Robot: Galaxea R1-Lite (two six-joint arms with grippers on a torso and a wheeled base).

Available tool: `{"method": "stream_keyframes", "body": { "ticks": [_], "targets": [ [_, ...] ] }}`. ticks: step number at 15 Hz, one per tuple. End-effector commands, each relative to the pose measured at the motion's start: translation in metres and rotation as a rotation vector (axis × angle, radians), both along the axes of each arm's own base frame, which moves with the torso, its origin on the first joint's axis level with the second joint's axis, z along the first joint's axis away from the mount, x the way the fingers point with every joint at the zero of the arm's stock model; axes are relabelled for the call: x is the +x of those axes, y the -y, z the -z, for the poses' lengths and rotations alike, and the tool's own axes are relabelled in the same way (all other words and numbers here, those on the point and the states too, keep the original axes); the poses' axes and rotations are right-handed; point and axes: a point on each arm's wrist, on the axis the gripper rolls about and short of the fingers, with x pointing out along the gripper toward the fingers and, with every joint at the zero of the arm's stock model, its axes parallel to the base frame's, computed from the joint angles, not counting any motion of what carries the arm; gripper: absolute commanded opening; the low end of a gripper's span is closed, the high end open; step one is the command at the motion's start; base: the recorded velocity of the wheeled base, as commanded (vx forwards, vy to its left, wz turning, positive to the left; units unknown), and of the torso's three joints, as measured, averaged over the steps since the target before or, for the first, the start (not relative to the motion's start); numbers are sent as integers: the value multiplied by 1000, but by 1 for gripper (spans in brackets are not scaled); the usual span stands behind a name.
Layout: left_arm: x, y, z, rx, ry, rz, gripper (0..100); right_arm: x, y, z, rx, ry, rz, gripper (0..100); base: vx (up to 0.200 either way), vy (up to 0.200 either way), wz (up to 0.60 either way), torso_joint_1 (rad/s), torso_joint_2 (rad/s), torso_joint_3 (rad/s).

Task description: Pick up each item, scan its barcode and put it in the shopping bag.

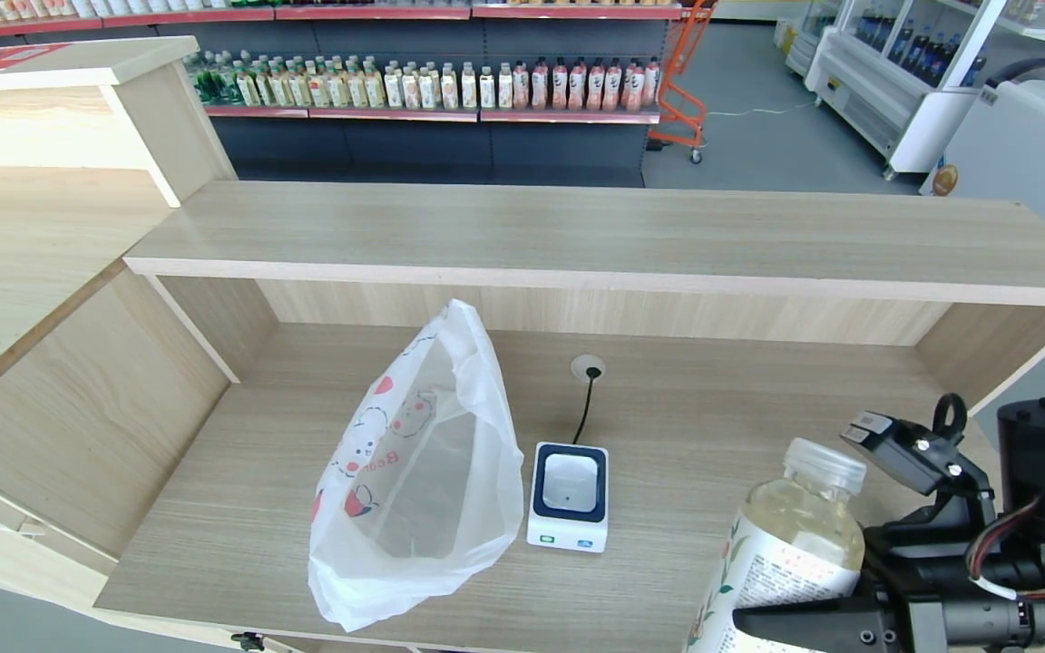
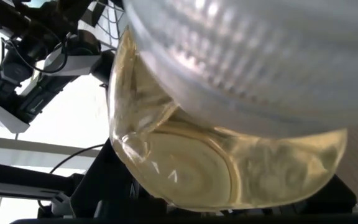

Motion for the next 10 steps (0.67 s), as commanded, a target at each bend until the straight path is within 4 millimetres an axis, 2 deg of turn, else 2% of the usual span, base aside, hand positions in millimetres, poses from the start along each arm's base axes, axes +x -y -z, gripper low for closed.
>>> {"method": "stream_keyframes", "body": {
  "ticks": [1, 5, 10],
  "targets": [
    [0, 0, 0, 0, 0, 0, 100, 7, -3, -8, 13, 20, 1, 0, 0, 0, 0, 0, 0, 0],
    [0, 0, 0, 0, 0, 0, 100, 16, -7, -16, 30, 22, 8, 0, 0, 0, 0, 0, 0, 0],
    [0, 0, 0, 0, 0, 0, 100, 17, -7, -16, 32, 27, 9, 0, 0, 0, 0, 0, 0, 0]
  ]
}}
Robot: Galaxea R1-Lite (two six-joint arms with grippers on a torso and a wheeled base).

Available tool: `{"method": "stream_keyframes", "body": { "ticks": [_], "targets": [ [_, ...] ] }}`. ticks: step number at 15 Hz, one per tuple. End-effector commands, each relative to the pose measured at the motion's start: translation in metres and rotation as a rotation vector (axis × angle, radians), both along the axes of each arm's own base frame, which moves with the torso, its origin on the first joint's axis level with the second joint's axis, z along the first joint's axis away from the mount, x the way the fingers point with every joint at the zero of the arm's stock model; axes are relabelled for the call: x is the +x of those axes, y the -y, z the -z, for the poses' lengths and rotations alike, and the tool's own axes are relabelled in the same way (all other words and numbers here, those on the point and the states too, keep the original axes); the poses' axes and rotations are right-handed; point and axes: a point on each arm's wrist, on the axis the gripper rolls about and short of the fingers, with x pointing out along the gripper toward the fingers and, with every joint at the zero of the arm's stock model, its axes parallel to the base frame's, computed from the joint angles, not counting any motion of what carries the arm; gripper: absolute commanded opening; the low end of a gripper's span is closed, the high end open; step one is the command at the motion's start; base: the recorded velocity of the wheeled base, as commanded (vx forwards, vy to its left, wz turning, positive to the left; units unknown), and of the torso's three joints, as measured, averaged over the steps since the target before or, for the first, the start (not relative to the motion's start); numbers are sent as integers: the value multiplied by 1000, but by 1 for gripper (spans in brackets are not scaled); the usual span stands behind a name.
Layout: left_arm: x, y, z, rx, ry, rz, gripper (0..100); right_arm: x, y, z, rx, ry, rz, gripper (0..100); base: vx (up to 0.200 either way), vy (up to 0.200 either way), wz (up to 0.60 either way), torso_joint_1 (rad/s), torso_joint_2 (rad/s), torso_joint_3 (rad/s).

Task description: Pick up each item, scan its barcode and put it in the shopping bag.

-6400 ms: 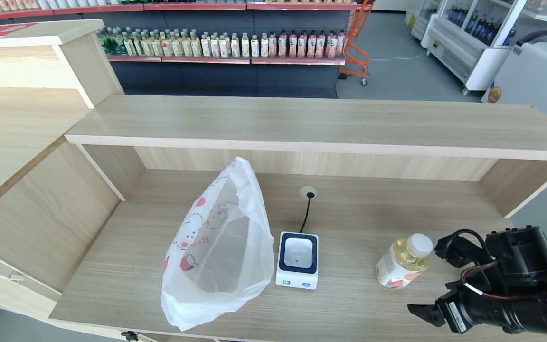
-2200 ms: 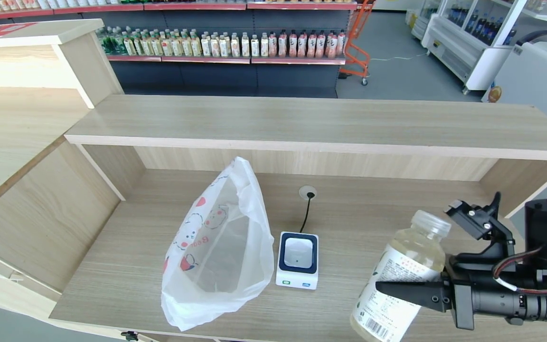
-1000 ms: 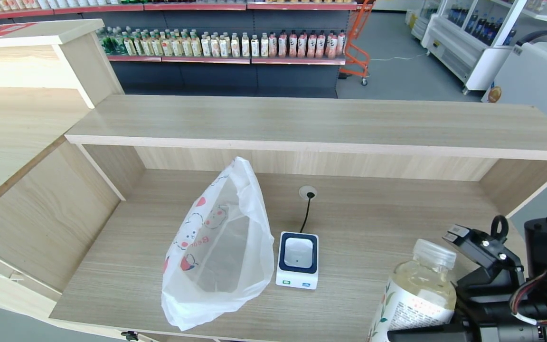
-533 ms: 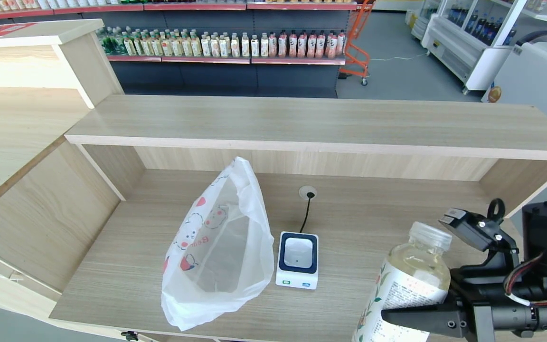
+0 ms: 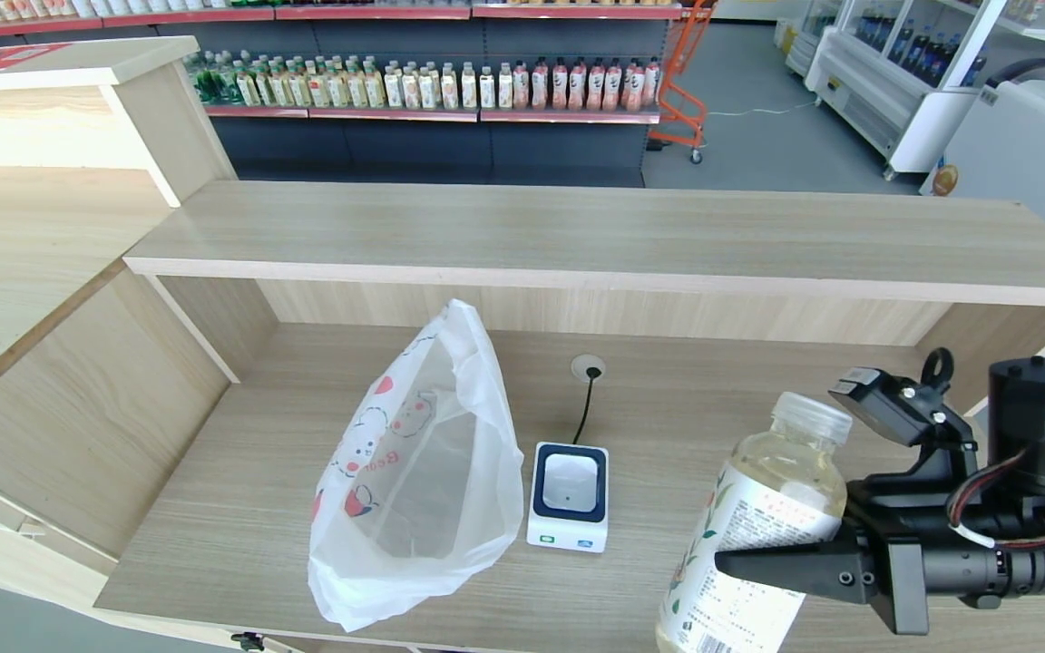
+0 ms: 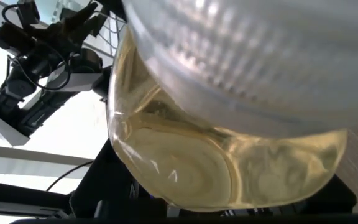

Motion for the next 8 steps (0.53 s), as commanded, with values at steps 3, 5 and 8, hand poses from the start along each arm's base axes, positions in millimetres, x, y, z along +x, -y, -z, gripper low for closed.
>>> {"method": "stream_keyframes", "body": {
  "ticks": [3, 5, 8],
  "targets": [
    [0, 0, 0, -1, 0, -1, 100, -1, 2, -1, -5, 35, 12, 0, 0, 0, 0, 0, 0, 0],
    [0, 0, 0, -1, 0, -1, 100, -4, 17, -9, -40, 212, 79, 0, 0, 0, 0, 0, 0, 0],
    [0, 0, 0, -1, 0, -1, 100, -1, 49, -13, -216, 590, 205, 0, 0, 0, 0, 0, 0, 0]
  ]
}}
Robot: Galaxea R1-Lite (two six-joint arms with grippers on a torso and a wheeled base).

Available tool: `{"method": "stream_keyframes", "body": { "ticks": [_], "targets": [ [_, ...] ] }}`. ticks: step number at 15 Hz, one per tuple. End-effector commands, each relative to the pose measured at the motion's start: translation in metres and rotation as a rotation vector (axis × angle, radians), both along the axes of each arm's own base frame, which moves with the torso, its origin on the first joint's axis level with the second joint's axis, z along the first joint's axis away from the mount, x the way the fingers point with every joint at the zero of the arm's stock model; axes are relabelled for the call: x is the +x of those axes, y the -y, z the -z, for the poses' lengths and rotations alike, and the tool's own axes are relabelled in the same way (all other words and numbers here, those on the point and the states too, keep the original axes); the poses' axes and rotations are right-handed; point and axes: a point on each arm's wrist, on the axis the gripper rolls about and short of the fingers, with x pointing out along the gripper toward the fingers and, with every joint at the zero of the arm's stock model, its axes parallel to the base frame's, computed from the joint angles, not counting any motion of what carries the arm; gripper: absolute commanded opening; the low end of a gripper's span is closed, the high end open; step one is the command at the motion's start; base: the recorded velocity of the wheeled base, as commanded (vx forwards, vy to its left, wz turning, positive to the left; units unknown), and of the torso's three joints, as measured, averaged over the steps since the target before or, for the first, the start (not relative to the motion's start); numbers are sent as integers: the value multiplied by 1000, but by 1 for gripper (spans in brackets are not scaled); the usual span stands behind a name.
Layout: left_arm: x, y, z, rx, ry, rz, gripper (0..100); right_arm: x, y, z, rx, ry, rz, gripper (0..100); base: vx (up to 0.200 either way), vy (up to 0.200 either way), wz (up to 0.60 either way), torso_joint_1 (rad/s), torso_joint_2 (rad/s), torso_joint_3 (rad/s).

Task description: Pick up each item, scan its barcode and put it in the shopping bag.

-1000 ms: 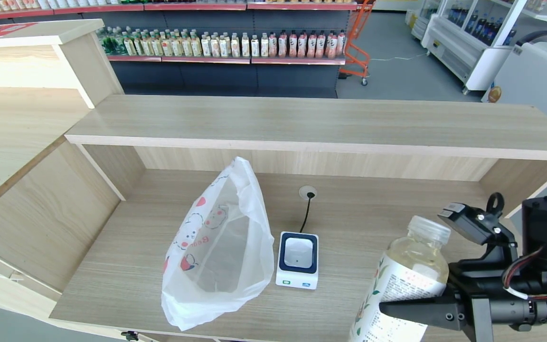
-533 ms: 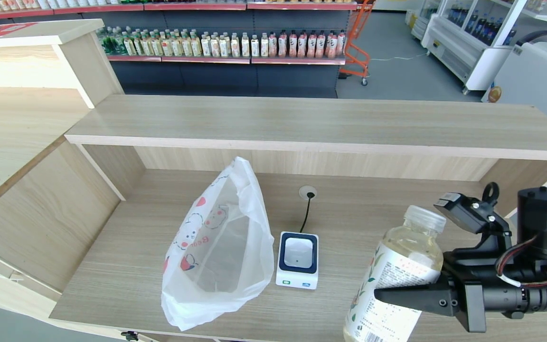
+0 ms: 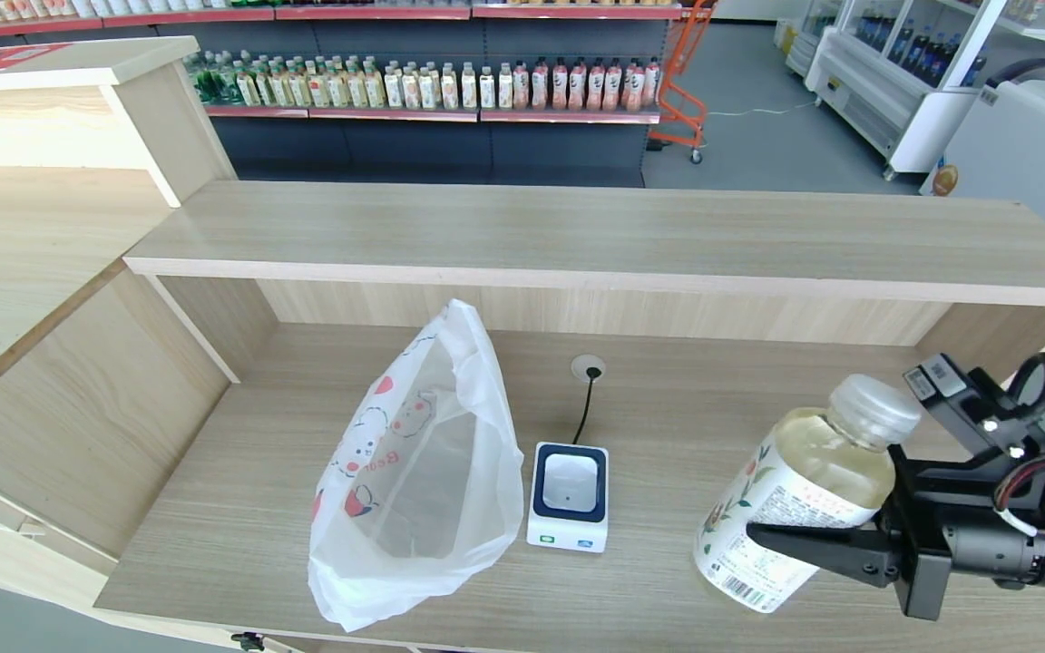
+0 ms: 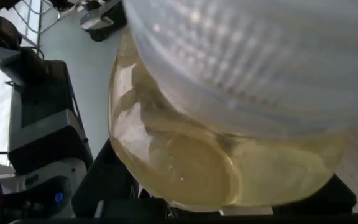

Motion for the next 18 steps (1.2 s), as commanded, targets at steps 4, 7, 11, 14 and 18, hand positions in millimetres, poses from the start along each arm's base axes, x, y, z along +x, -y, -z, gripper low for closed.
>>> {"method": "stream_keyframes", "body": {
  "ticks": [4, 7, 11, 14, 18],
  "targets": [
    [0, 0, 0, 0, 0, 0, 100, -3, 44, -1, -173, 388, 232, 0, 0, 0, 0, 0, 0, 0],
    [0, 0, 0, 0, 0, 0, 100, -9, 43, 0, -343, 592, 240, 0, 0, 0, 0, 0, 0, 0],
    [0, 0, 0, 0, 0, 0, 100, -6, 51, 2, -475, 729, 241, 0, 0, 0, 0, 0, 0, 0],
    [0, 0, 0, 0, 0, 0, 100, -4, 50, 4, -484, 740, 218, 0, 0, 0, 0, 0, 0, 0],
    [0, 0, 0, 1, 0, 0, 100, -3, 47, -3, -468, 777, 204, 0, 0, 0, 0, 0, 0, 0]
  ]
}}
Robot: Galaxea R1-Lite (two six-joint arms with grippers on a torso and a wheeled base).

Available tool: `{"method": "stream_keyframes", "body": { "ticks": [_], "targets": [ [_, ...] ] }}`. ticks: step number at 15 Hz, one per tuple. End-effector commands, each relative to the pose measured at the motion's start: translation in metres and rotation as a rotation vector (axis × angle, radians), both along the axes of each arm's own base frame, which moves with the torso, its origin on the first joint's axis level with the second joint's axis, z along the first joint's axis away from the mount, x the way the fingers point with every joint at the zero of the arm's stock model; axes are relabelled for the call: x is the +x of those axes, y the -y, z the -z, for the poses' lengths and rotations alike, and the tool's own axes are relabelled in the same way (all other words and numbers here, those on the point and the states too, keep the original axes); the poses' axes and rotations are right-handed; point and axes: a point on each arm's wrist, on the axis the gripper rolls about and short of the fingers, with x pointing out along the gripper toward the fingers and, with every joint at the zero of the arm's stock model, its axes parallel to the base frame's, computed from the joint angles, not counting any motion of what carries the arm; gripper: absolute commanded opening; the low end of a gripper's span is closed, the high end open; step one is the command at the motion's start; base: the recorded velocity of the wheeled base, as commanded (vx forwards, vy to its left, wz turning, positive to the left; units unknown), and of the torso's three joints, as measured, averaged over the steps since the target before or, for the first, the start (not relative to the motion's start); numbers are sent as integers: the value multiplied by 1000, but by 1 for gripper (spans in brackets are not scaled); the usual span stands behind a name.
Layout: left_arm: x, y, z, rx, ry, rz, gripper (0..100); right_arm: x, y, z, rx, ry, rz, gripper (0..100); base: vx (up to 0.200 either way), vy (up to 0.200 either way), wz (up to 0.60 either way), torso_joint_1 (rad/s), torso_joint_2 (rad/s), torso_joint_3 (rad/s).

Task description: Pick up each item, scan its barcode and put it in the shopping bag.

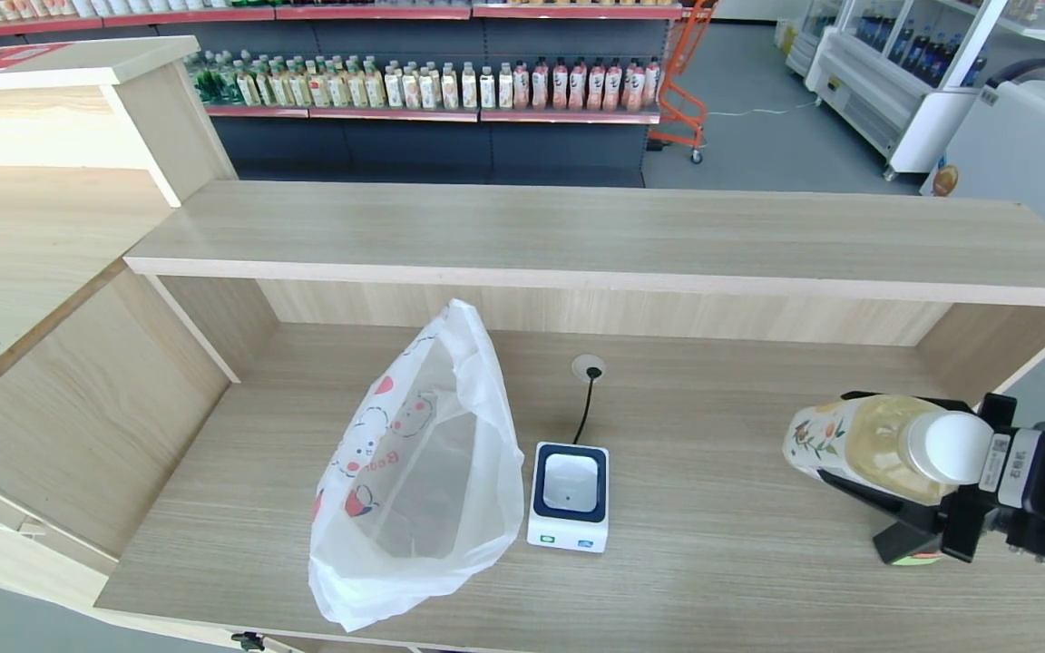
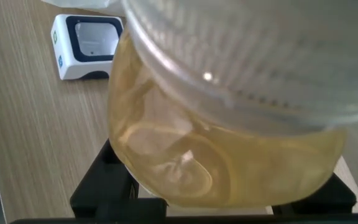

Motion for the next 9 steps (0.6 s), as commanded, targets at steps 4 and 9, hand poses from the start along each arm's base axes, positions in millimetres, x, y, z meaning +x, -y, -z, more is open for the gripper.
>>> {"method": "stream_keyframes", "body": {
  "ticks": [4, 9],
  "targets": [
    [0, 0, 0, 0, 0, -1, 100, 1, -1, -1, 0, 4, -6, 0, 0, 0, 0, 0, 0, 0],
    [0, 0, 0, -4, 0, -1, 100, 2, -3, -1, 12, -5, -54, 0, 0, 200, 0, 4, 4, 3]
  ]
}}
